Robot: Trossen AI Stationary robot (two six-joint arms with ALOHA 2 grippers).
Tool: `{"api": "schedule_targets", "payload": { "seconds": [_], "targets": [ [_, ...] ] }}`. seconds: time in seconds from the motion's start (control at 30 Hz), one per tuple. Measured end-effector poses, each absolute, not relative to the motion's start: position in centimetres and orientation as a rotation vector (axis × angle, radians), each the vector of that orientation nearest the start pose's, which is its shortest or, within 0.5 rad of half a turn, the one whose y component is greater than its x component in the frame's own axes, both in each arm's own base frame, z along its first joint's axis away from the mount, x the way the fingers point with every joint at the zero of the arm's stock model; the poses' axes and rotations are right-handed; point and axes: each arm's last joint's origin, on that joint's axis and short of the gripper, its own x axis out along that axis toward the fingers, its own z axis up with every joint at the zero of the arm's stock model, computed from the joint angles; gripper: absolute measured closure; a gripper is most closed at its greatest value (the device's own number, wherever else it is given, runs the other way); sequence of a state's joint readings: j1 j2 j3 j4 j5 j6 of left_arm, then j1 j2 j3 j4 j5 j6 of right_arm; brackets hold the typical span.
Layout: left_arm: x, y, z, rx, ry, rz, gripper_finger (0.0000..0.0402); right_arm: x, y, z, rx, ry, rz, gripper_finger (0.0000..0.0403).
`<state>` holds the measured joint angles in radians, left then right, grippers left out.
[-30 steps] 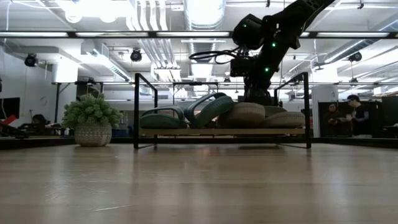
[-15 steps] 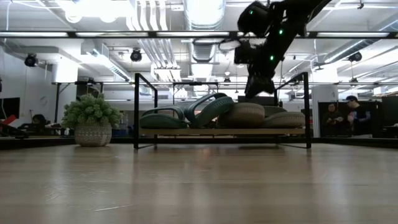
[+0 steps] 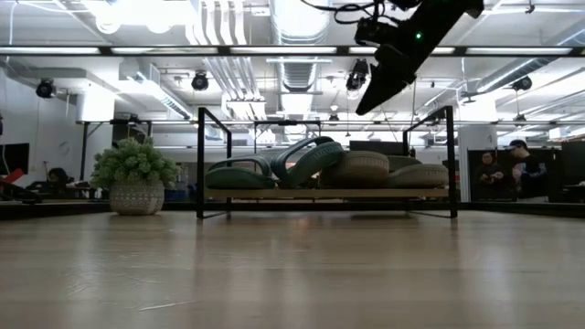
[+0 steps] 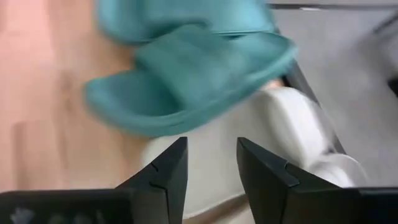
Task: Pick and place slides into the shelf
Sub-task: Adjust the slides on the shelf
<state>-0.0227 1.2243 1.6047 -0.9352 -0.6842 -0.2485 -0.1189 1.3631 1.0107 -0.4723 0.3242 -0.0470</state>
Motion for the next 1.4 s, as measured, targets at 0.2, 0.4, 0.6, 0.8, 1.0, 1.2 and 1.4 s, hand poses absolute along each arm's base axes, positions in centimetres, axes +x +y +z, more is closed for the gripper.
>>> {"api": "schedule_targets", "payload": {
  "seconds": [0.2,0.4,0.6,0.8,1.0,1.2,1.4],
  "targets": [
    [21.3,1.3,45.1,-0.038,0.446,0.704,0.0114,28.7,-1.2,24.6,-0.198,0.902,-0.295,0.0280],
    [21.3,1.3,45.1,-0.038,0.445,0.703,0.0114,29.7,-0.7,22.3,-0.284,0.983,-0.331,0.0281],
    [21.3,1.3,45.1,-0.037,0.445,0.703,0.0114,30.5,-0.3,20.6,-0.301,1.027,-0.317,0.0282],
    [21.3,1.3,45.1,-0.037,0.446,0.703,0.0114,30.8,-0.5,20.0,-0.334,1.051,-0.362,0.0290],
    [21.2,1.3,45.1,-0.036,0.447,0.703,0.0114,30.7,-0.6,20.2,-0.349,1.041,-0.391,0.0316],
    [21.2,1.3,45.1,-0.033,0.448,0.703,0.0114,30.6,-0.6,20.2,-0.345,1.047,-0.383,0.0356],
    [21.2,1.3,45.1,-0.013,0.457,0.697,0.0114,30.2,-0.5,20.0,-0.355,1.092,-0.374,0.0382]
  ]
}}
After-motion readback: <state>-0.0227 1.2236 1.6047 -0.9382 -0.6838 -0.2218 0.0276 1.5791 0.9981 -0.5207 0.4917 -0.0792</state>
